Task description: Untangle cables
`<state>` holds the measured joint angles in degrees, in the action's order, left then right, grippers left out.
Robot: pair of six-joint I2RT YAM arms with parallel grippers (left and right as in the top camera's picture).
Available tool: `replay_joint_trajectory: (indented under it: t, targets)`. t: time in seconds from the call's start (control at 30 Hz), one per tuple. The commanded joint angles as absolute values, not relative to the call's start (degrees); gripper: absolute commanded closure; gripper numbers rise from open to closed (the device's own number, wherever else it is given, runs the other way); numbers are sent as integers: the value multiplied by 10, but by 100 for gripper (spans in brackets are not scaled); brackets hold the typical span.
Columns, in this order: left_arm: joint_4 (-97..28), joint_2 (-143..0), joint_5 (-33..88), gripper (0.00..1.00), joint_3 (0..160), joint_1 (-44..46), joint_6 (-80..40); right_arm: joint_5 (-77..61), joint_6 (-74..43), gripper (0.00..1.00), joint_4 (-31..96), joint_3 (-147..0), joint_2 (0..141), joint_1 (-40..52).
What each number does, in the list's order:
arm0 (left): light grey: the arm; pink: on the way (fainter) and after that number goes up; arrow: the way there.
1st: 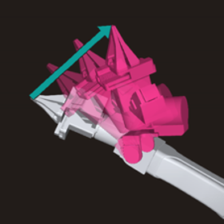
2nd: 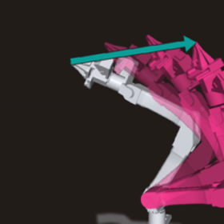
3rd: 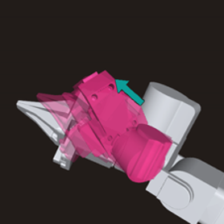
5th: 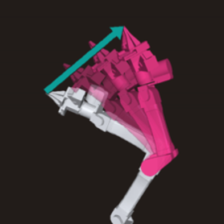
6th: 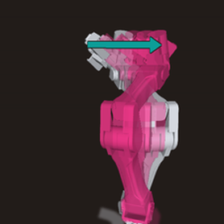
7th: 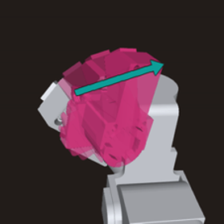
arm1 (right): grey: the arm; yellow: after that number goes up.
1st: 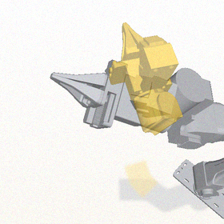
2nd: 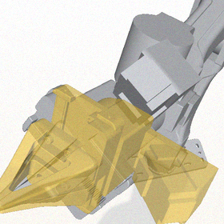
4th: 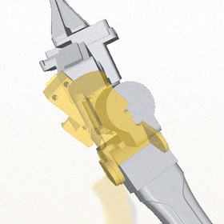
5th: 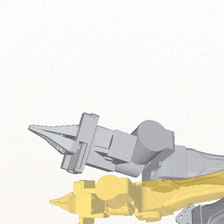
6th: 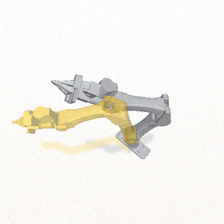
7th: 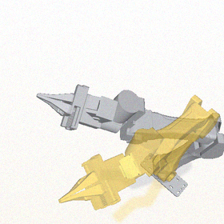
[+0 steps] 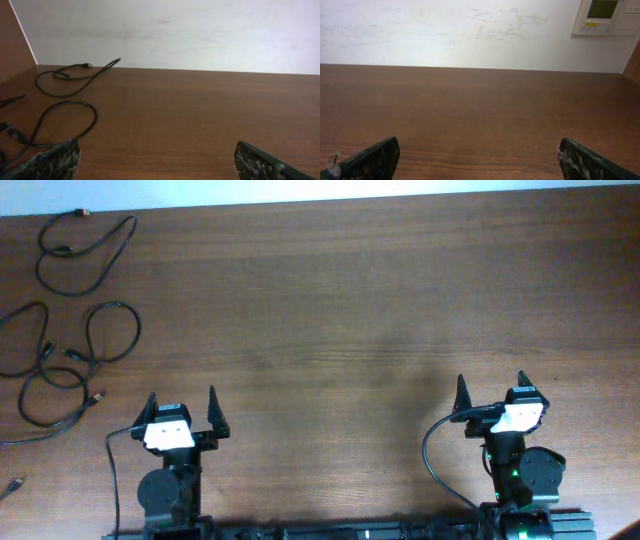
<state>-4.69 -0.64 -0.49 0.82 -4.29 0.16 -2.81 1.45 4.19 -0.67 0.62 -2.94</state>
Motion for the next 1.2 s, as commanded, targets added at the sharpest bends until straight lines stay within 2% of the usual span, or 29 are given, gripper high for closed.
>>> replay_joint_trajectory:
  t: [0.0, 1.17]
  targets:
    - [-49, -3, -7, 1, 5, -40, -9, -25, 11, 2, 45, -3, 2, -27]
    - [-48, -3, -2, 1, 5, -26, -8, -25, 11, 2, 44, -3, 2, -26]
